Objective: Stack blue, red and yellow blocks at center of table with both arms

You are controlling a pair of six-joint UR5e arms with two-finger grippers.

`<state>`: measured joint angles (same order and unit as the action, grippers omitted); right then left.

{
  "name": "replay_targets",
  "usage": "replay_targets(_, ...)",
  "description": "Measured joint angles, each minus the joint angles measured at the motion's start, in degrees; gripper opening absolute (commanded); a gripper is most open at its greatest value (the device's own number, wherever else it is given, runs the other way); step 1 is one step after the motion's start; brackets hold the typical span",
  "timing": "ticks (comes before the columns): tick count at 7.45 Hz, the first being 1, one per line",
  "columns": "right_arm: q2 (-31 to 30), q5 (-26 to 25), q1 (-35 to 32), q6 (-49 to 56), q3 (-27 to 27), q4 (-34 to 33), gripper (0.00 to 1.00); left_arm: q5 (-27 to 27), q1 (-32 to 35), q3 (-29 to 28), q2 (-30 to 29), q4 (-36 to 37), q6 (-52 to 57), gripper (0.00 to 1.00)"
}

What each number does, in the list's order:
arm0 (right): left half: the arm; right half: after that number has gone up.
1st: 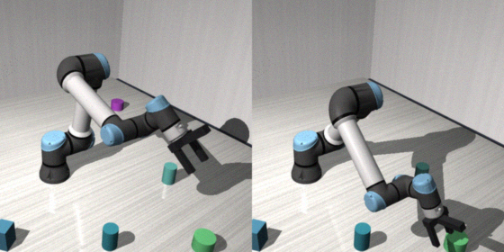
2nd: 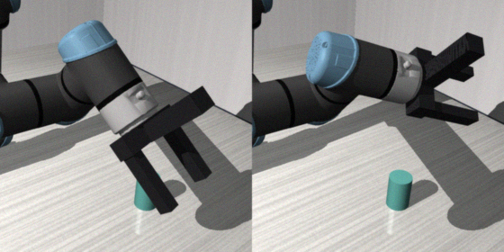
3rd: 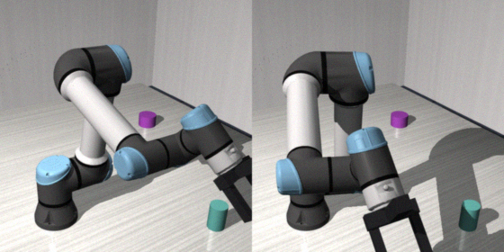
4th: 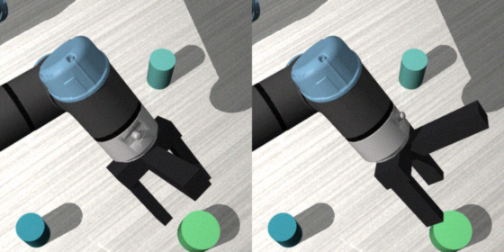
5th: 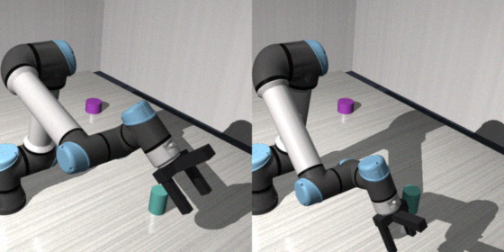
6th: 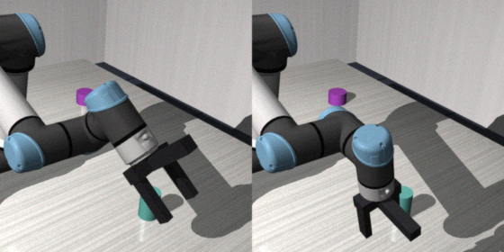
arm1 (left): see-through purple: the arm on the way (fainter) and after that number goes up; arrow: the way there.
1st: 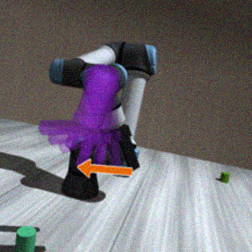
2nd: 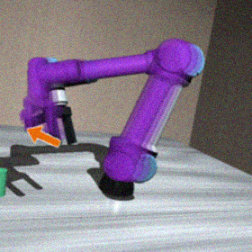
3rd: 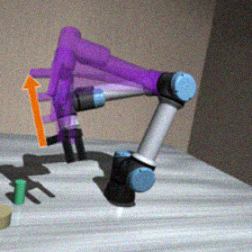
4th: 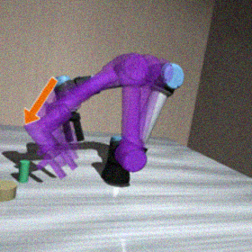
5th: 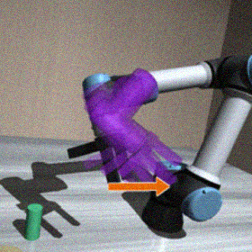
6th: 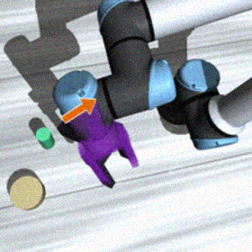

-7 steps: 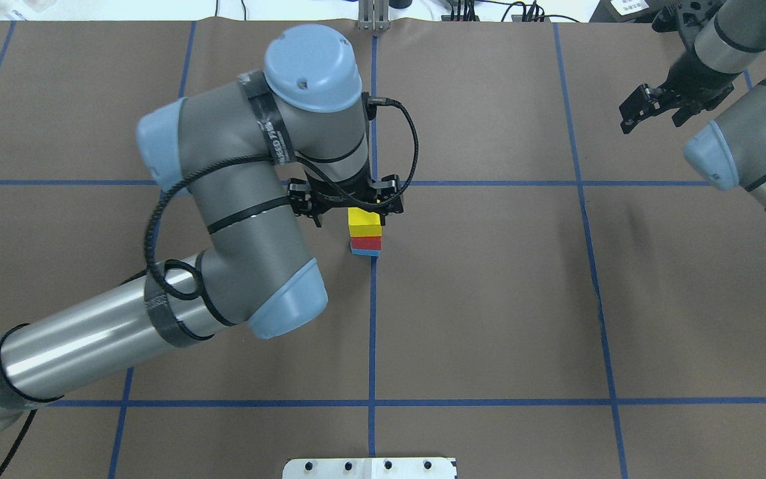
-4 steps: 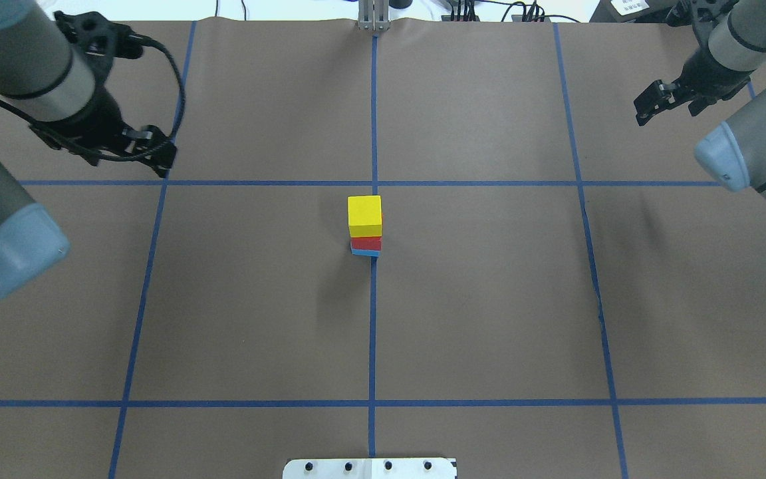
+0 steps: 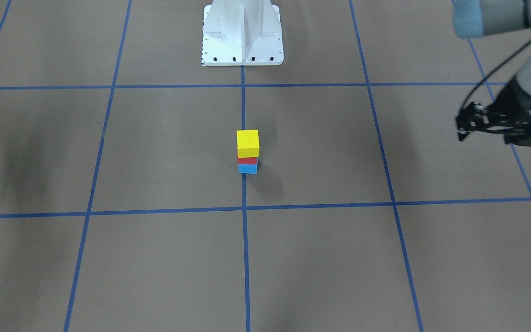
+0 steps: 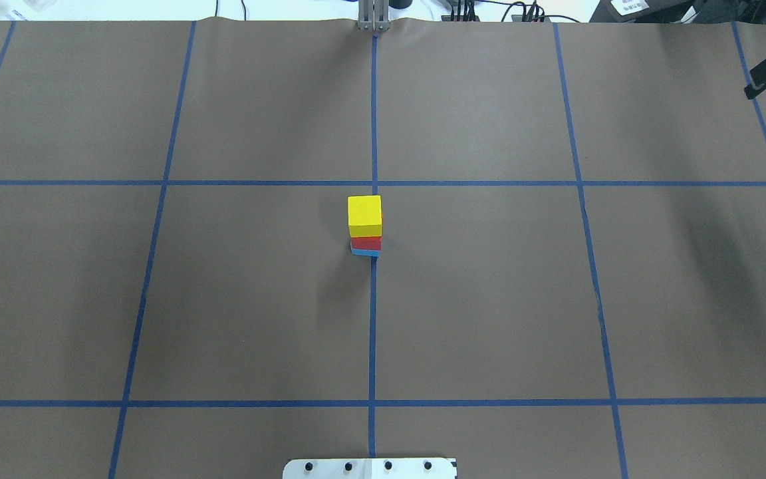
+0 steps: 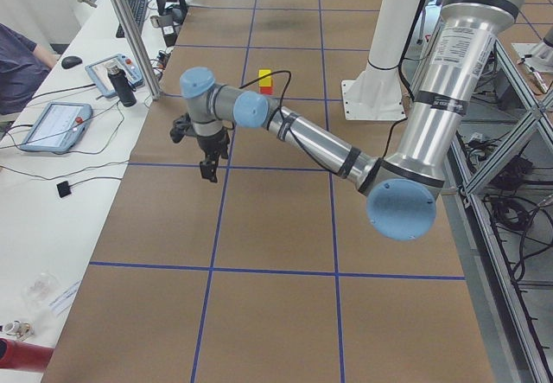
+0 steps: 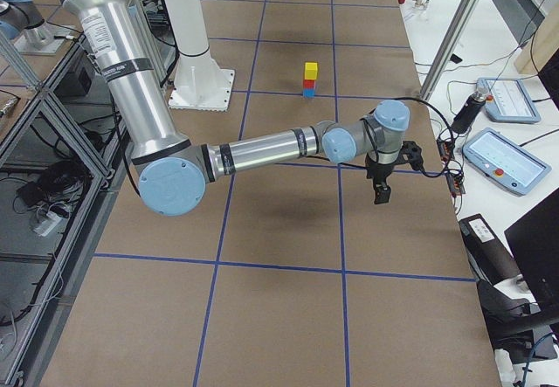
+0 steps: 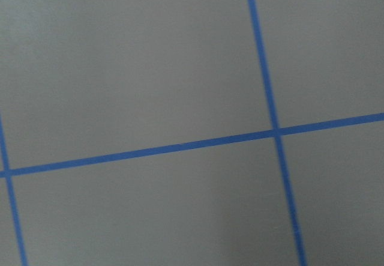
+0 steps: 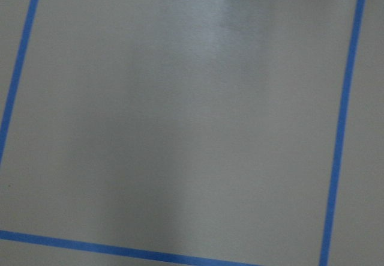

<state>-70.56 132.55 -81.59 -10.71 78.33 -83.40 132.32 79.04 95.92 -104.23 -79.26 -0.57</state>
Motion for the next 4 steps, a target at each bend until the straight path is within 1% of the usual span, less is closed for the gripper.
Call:
replay_targets(1, -1.6, 1.2, -2.9, 1.2, -0.4, -1.1, 0.99, 0.9, 4.4, -5.8, 2.3, -5.4, 5.5, 1.0)
replay_targets(2, -4.0, 2.1, -4.8, 1.6, 0.9, -1.7, 0.99, 1.3, 7.3, -9.3, 4.5, -10.5, 8.0, 1.0)
replay_targets(4, -9.6, 2.7, -6.3, 1.8, 5.4, -1.7, 0.99, 1.1, 9.4, -11.9, 7.6, -16.6, 9.0, 1.0)
